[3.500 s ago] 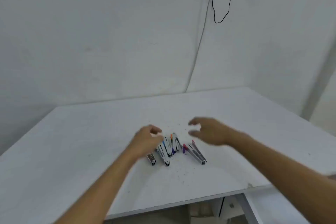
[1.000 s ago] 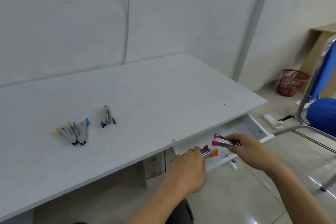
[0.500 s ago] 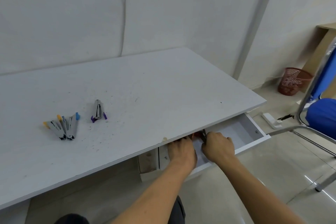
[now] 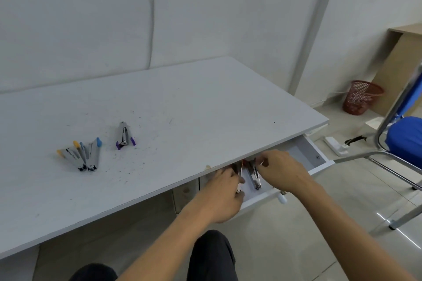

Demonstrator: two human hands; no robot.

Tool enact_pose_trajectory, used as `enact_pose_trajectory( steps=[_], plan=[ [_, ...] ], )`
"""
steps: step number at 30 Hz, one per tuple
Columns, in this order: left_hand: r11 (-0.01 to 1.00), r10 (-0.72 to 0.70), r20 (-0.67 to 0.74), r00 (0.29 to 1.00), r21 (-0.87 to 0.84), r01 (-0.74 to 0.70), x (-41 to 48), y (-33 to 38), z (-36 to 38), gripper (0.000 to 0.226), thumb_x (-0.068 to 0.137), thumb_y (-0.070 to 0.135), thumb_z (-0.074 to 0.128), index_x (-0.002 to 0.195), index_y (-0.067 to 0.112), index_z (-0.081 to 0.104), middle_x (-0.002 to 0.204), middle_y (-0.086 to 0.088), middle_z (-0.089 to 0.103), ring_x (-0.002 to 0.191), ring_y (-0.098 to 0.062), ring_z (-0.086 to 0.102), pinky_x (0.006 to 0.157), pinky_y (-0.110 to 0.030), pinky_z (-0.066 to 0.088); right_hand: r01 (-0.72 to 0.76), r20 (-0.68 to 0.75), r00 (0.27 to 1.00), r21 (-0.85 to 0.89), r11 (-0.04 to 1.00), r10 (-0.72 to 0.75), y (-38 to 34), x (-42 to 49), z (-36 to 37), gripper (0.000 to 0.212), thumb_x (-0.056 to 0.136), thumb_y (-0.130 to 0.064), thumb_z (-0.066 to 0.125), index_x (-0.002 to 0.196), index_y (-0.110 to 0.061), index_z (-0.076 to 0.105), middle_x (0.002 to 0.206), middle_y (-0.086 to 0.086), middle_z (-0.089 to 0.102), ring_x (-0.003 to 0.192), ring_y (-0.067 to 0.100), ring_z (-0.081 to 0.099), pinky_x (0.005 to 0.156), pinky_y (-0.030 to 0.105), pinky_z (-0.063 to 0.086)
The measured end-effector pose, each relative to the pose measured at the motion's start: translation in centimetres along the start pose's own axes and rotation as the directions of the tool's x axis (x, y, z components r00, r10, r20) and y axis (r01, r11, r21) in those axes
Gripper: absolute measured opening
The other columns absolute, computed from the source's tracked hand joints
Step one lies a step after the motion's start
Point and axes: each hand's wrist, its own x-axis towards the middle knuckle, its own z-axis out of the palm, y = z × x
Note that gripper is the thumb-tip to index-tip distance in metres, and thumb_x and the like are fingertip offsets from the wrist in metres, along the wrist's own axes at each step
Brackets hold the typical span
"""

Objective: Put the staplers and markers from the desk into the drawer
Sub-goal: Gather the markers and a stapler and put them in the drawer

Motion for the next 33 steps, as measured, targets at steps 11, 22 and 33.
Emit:
enact_pose_trajectory(
  steps=[11,22,33],
  plan=[
    [0.949,-0.228,-0.382,0.895,-0.295,0.115,-7.1,-5.5,-7.7,0.021,0.092,0.038,0.051,0.109,0.042,0.063,0.098,0.024,0.062,0.088,0.008,0.058,0.077,-0.021,0.052,0.261,-0.042,0.965,0.288,0.921,-0.26,-10.5,-1.9,-0.1,0.012,0.088,-0.032,0.056,0.087,-0.033,0.068,0.089,-0.017,0.068,0.071,0.005,0.066,0.059,0.02,0.048],
    [0.894,-0.447,-0.573,0.687,-0.26,0.365,-14.3,-17.8,-13.3,0.025,0.089,0.025,0.06,0.114,0.031,0.06,0.118,0.01,0.056,0.107,-0.005,0.053,0.089,-0.024,0.044,0.441,0.112,0.869,0.272,0.855,-0.483,-22.5,0.4,7.9,0.073,0.086,-0.048,0.059,0.15,-0.035,0.024,0.162,-0.001,0.015,0.143,0.027,0.026,0.115,0.047,0.024],
    [0.78,-0.41,-0.611,0.677,0.15,0.607,-11.8,-18.8,-14.0,0.042,0.089,0.049,0.051,0.12,0.022,0.057,0.113,0.004,0.064,0.116,-0.021,0.049,0.094,-0.039,0.035,0.53,-0.206,0.845,0.2,0.824,-0.493,-28.1,3.9,11.4,0.027,0.099,-0.032,0.05,0.119,-0.017,0.06,0.127,0.004,0.055,0.117,0.025,0.052,0.1,0.037,0.043]
  ],
)
